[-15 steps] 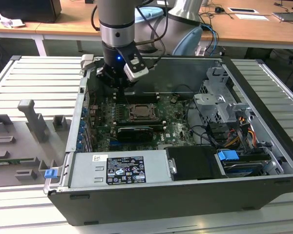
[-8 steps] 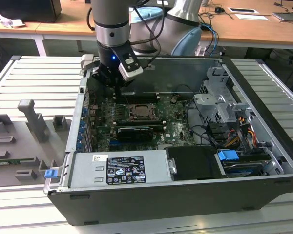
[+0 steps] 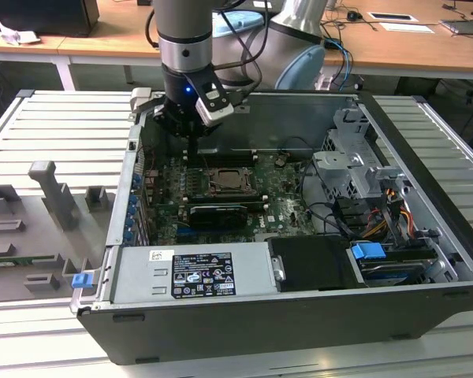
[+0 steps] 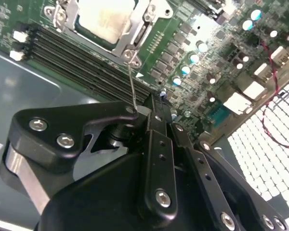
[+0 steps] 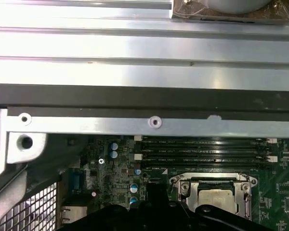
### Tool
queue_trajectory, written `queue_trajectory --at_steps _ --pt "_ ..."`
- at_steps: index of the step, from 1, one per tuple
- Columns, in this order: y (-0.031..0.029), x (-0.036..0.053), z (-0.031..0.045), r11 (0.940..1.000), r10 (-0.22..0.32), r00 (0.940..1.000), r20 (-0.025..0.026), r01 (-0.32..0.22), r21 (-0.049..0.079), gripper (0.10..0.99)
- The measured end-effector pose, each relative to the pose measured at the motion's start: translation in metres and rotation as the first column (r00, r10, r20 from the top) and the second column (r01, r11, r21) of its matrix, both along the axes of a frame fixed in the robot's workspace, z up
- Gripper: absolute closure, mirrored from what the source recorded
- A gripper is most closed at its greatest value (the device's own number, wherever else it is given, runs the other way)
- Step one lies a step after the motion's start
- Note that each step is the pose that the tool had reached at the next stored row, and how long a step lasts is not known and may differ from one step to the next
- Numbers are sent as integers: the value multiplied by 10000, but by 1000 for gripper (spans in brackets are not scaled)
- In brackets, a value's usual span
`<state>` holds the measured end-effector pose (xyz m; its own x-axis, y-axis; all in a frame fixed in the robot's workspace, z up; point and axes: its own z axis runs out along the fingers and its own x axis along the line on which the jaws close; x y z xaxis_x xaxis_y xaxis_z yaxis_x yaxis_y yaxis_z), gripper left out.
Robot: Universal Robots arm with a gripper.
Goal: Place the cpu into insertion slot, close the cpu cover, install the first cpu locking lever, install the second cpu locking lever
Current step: 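Install the first cpu locking lever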
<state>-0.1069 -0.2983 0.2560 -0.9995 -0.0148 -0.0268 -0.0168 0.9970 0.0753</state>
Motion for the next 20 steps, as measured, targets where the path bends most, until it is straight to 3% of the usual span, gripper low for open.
queue_trajectory --at_steps 20 --pt "3 264 -11 10000 -1 10000 -1 1 0 980"
